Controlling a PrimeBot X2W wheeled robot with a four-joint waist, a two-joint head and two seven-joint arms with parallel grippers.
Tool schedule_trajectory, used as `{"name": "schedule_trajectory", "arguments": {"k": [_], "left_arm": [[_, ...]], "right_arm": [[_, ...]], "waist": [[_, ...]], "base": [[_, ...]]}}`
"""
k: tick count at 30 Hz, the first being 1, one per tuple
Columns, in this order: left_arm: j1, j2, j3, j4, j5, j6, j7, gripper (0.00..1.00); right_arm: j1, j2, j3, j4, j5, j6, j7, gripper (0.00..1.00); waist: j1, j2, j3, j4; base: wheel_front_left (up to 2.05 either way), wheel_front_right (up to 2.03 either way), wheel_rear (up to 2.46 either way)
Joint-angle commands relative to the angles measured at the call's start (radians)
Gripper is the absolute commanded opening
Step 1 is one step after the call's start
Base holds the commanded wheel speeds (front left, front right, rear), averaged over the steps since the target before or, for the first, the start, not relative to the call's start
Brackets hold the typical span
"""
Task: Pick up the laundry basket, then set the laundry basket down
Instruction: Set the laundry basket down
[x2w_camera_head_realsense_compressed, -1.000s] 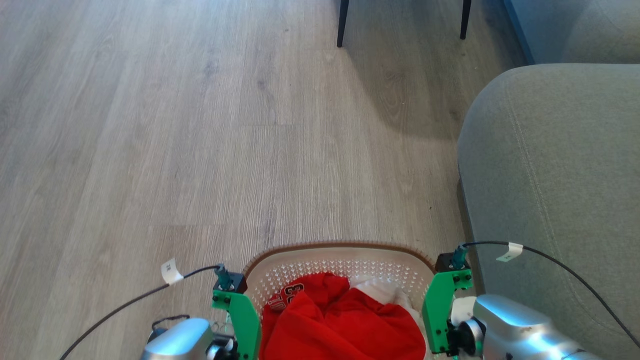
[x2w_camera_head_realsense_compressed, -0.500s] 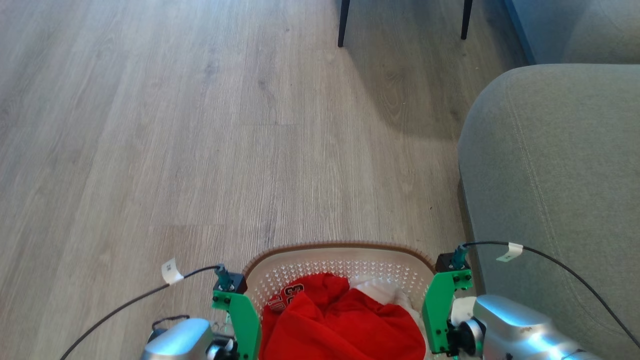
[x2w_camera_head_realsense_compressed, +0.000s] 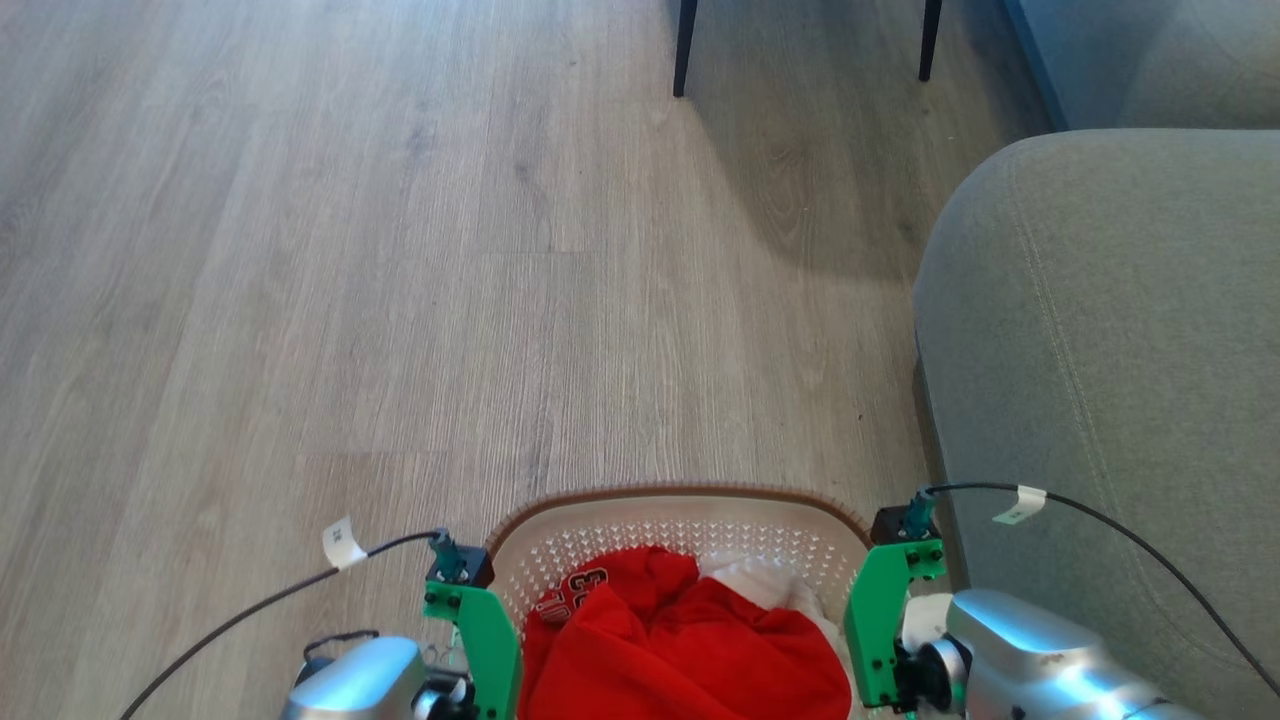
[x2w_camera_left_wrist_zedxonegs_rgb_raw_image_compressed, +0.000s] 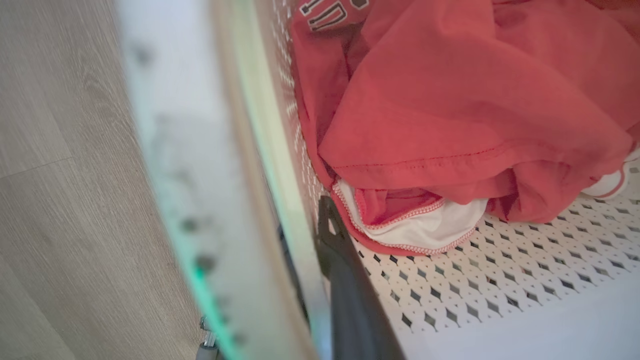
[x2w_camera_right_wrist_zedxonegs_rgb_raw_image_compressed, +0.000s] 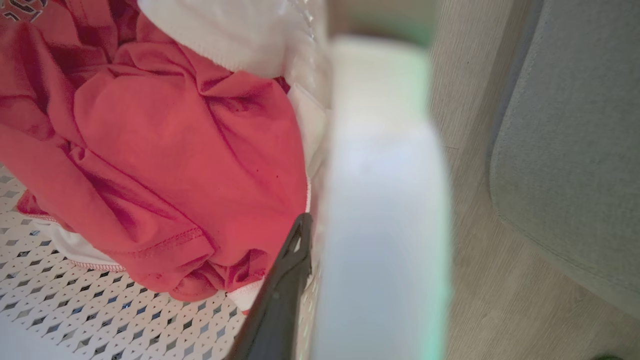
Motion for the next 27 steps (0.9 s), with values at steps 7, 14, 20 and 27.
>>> {"name": "schedule_trajectory", "arguments": {"k": [7, 14, 20, 27], "left_arm": [[-0.039, -0.006, 0.002, -0.015, 0.003, -0.016, -0.014, 0.00], [-0.075, -0.017, 0.002, 0.001, 0.014, -0.016, -0.080, 0.00], [-0.118, -0.029, 0.002, 0.021, 0.039, -0.016, -0.139, 0.00], [-0.199, -0.036, 0.002, 0.035, 0.065, 0.001, -0.225, 0.00]], "right_arm": [[-0.025, 0.030, 0.003, -0.038, -0.006, 0.017, -0.020, 0.00], [-0.053, 0.020, 0.001, -0.052, -0.014, 0.017, -0.058, 0.00], [-0.096, -0.006, 0.002, -0.050, -0.060, 0.017, -0.127, 0.00], [-0.157, -0.037, 0.001, -0.040, -0.084, 0.017, -0.229, 0.00]], "waist": [[0.0000, 0.0000, 0.012, 0.002], [0.0000, 0.0000, 0.090, 0.000], [0.0000, 0.0000, 0.184, 0.001], [0.0000, 0.0000, 0.348, 0.003]], "base": [[0.00, 0.00, 0.00], [0.00, 0.00, 0.00], [0.00, 0.00, 0.00], [0.00, 0.00, 0.00]]}}
